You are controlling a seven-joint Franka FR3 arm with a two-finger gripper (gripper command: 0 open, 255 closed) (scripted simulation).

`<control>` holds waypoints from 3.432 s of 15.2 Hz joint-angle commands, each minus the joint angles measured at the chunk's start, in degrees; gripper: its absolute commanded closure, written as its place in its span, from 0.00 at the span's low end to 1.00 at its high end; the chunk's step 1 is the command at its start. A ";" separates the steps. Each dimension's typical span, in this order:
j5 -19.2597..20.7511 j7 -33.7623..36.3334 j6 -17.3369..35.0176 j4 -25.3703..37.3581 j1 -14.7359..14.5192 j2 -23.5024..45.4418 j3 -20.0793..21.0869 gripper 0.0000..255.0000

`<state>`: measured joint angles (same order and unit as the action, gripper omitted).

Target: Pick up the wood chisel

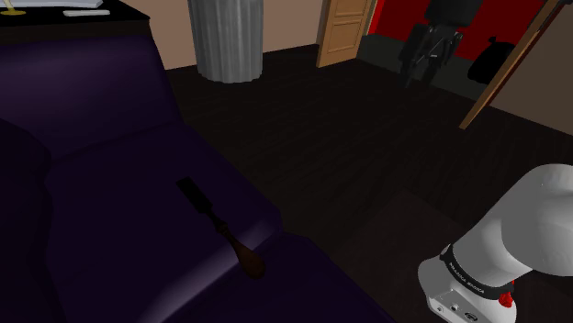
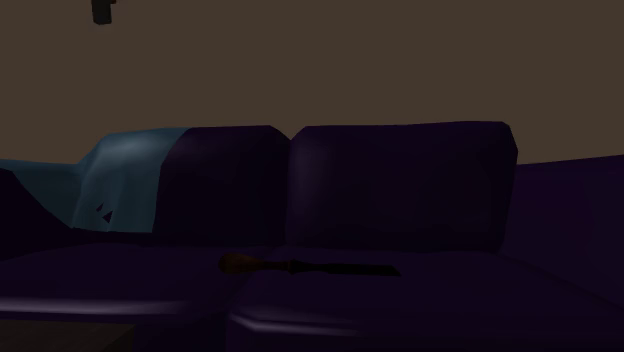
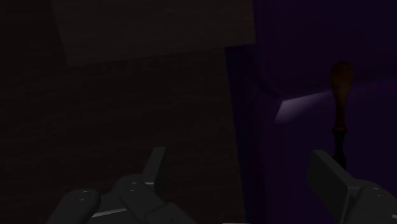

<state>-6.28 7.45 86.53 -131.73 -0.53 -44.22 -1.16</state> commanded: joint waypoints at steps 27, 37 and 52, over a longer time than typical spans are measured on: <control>0.30 20.41 41.01 1.09 -5.86 38.97 22.65 0.00; 14.15 33.45 48.04 15.17 -11.13 61.86 23.91 0.00; 23.16 40.37 51.76 30.78 -19.35 82.45 19.36 0.00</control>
<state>16.60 47.66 137.71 -101.20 -19.68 37.41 18.46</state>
